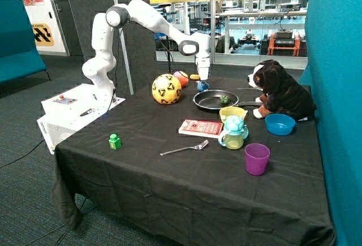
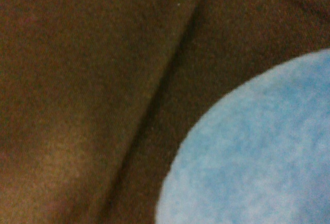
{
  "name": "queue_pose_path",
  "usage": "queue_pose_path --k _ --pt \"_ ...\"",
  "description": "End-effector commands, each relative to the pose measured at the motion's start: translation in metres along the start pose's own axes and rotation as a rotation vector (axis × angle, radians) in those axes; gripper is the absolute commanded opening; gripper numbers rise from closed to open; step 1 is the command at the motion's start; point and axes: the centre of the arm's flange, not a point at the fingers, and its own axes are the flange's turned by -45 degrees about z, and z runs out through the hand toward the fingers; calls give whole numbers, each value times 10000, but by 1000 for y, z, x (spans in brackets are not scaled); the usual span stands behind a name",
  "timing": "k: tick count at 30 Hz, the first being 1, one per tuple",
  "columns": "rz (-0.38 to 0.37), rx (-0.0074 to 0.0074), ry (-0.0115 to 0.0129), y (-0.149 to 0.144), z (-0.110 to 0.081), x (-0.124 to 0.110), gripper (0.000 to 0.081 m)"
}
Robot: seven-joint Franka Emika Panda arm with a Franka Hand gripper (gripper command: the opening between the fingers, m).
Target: Sort the balls from left to right in order of size
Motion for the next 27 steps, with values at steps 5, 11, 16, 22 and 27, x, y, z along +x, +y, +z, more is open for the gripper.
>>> queue_pose_path --k 5,11,16,22,27 --pt "169 4 -11 -5 14 1 808" --pt "151 4 -11 -9 16 2 808" --pt "134 4 -11 -8 16 5 808" --pt "185 4 -11 -3 18 6 808" --pt "198 4 -11 0 20 7 808"
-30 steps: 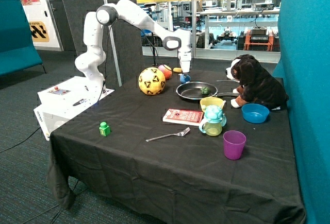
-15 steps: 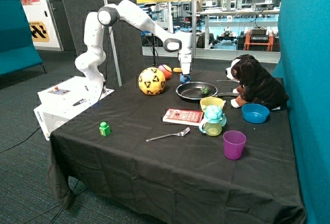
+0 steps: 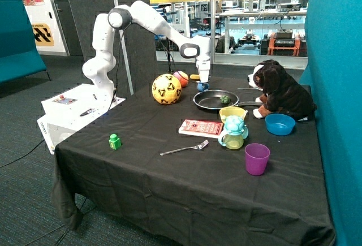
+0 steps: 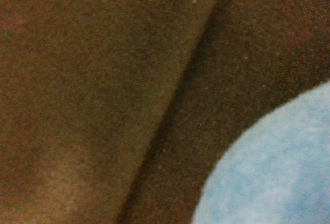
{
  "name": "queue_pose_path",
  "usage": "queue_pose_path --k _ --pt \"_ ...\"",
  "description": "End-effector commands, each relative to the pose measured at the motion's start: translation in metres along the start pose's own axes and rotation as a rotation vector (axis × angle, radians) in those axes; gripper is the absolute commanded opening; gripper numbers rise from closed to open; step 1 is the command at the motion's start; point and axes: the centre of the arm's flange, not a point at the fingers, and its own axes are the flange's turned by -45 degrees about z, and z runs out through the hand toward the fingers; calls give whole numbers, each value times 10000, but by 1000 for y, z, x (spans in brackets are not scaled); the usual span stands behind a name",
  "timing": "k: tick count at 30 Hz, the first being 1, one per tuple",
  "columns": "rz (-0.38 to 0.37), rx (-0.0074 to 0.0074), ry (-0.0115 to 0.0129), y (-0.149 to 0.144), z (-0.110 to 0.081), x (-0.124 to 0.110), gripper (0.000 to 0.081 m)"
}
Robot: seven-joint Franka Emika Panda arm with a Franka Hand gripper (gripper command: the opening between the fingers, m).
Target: Sort the balls from left to right in order of size
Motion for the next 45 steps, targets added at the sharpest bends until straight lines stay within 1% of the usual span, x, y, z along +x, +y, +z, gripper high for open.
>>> queue_pose_path --k 1,10,12,14,15,17,18,19,20,24,38,41,45 --pt "32 16 -21 5 4 4 808" --pt "-19 16 -21 4 7 4 808" --pt "14 16 -21 3 8 3 785" --pt "85 16 -21 4 9 3 652" --pt "135 16 -21 4 9 3 525" --pt "217 16 -21 6 9 3 212" --pt "226 16 -21 6 9 3 106" --pt "249 16 -21 7 9 3 53" --pt "248 16 -21 8 8 3 26" --pt "183 16 -21 9 6 3 2" --pt "158 16 -21 8 6 1 0" --pt "121 16 -21 8 2 0 0" --pt "59 16 -21 9 -8 0 0"
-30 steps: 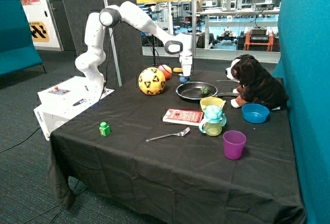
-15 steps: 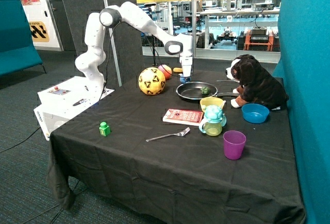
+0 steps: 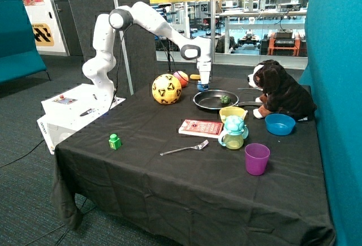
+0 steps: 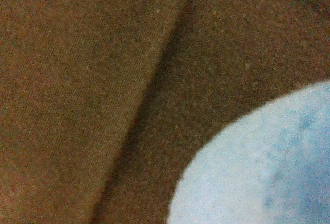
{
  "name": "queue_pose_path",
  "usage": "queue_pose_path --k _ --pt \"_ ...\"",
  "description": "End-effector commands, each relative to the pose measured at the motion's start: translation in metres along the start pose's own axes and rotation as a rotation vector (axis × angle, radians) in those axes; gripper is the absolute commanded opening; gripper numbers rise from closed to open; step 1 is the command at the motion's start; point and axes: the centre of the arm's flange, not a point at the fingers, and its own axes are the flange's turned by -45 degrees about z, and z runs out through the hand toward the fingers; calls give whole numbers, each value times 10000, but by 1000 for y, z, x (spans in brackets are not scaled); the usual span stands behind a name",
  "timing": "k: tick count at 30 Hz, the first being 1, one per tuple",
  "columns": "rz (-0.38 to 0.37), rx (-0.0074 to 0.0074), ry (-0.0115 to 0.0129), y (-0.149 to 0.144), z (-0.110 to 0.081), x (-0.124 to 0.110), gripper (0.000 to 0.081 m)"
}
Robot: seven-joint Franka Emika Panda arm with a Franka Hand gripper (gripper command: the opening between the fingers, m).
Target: Sort the balls from left to right in order of size
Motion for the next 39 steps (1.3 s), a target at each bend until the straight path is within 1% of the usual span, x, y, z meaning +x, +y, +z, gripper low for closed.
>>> queue_pose_path --k 1,3,10,13,18,21,28,32,39 --pt "-128 37 14 2 -17 -3 0" --pt "-203 37 14 4 -30 -3 0" --pt "-223 37 14 11 -55 -8 0" --pt "-193 37 14 17 -67 -11 0" --pt "-98 37 14 31 -93 -20 0" --pt "-47 37 14 37 -102 -25 0" --pt "471 37 13 59 -129 -41 0" --pt "967 38 12 74 -140 -51 0" --pt "1521 38 11 98 -155 -72 0"
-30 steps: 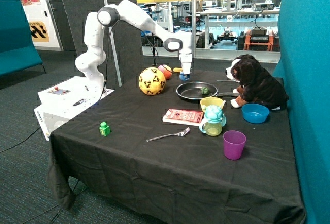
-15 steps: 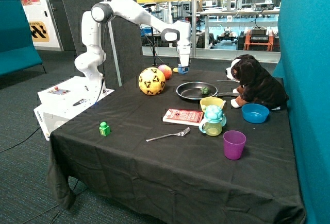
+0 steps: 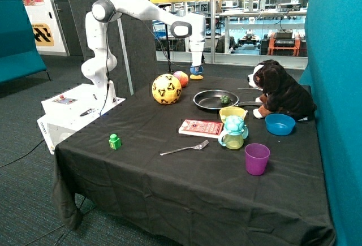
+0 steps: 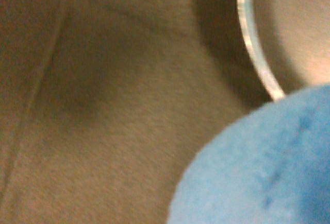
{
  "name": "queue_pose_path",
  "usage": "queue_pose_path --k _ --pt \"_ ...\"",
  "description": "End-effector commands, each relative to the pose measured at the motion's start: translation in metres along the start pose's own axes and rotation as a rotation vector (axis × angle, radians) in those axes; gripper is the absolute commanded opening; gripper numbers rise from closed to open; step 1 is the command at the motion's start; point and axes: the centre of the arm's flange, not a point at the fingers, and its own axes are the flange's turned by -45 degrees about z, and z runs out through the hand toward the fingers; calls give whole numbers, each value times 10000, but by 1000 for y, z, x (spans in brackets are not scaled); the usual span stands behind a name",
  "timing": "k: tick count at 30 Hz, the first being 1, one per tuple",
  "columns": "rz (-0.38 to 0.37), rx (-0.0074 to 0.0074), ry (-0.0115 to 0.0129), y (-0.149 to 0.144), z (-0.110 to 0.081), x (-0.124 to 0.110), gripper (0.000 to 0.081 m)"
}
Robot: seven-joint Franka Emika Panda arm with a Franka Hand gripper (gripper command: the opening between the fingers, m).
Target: Sort the balls from left to right in order of size
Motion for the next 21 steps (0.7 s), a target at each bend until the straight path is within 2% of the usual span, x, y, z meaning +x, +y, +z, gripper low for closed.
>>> queue_pose_path --k 1,12,21 --pt "802 -27 36 36 -27 -25 0" --pt "1591 -26 37 78 -43 -49 0" --pt "2410 -24 38 118 -47 -71 0"
